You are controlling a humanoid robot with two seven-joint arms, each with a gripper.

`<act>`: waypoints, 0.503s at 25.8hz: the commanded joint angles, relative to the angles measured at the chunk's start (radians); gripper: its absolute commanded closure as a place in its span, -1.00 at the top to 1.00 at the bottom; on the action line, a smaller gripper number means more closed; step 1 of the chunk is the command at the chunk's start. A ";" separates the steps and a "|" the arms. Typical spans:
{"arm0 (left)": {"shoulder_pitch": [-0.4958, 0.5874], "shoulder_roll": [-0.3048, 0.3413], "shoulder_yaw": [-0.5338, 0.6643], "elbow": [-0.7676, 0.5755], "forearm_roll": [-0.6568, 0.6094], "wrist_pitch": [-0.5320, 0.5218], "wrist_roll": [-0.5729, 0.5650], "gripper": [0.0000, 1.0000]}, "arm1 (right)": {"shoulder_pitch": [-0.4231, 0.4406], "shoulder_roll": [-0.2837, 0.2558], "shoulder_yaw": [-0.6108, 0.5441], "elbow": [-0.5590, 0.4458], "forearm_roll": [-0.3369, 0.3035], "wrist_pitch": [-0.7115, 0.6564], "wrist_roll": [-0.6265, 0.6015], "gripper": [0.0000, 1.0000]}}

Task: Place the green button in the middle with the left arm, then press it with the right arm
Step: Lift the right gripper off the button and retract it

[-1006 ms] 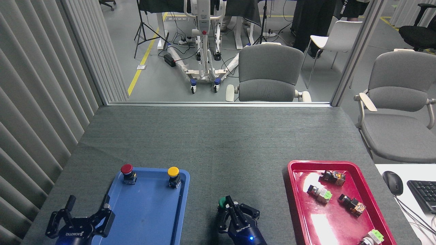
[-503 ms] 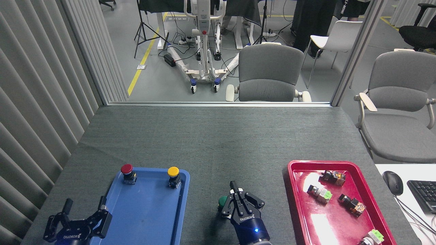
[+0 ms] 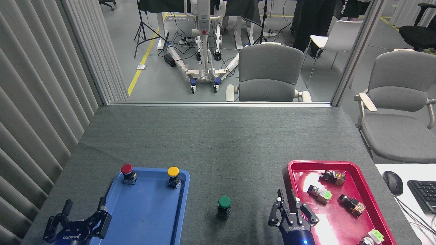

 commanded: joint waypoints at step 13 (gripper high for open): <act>0.003 0.026 -0.005 0.007 0.052 -0.008 0.005 0.99 | 0.072 -0.013 -0.124 -0.040 0.001 -0.065 0.004 0.98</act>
